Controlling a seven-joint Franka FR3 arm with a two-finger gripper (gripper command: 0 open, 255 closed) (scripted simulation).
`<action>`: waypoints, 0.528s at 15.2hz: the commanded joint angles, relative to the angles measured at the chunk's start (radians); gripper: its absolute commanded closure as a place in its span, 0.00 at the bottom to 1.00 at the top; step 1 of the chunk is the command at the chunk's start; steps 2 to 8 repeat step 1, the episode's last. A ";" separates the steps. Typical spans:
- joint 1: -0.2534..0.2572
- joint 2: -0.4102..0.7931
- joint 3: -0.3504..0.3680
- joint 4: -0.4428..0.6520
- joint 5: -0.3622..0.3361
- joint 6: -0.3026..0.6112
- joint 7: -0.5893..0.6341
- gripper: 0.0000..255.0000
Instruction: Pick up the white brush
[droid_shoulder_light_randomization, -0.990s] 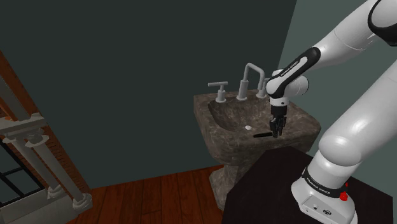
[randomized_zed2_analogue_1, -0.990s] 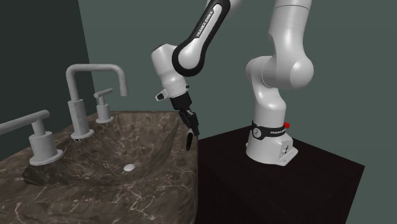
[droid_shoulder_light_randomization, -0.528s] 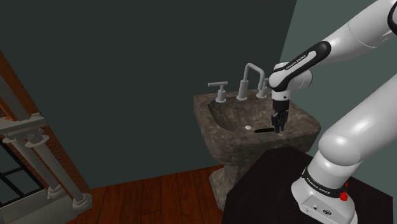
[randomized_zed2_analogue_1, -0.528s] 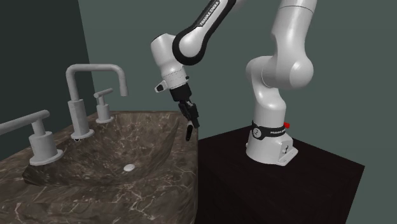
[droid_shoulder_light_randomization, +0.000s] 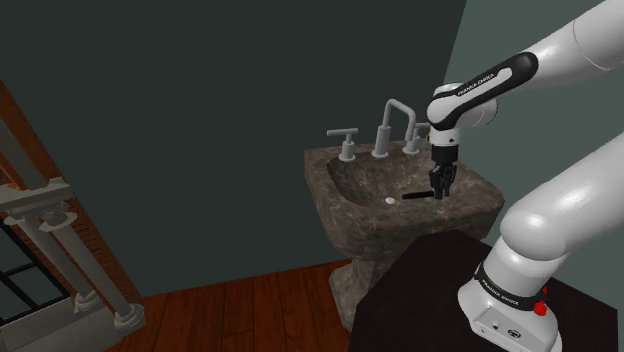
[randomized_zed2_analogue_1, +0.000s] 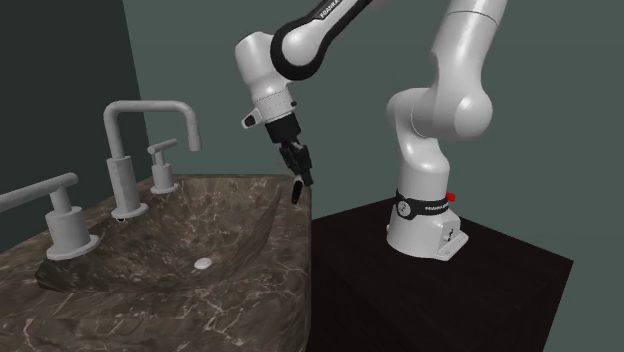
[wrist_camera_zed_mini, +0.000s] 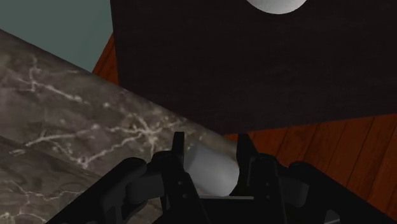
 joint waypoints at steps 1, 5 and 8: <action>-0.002 -0.009 0.001 0.003 -0.002 -0.012 0.001 1.00; -0.002 -0.009 0.001 0.003 -0.002 -0.012 0.001 1.00; -0.002 -0.009 0.001 0.003 -0.002 -0.012 0.001 1.00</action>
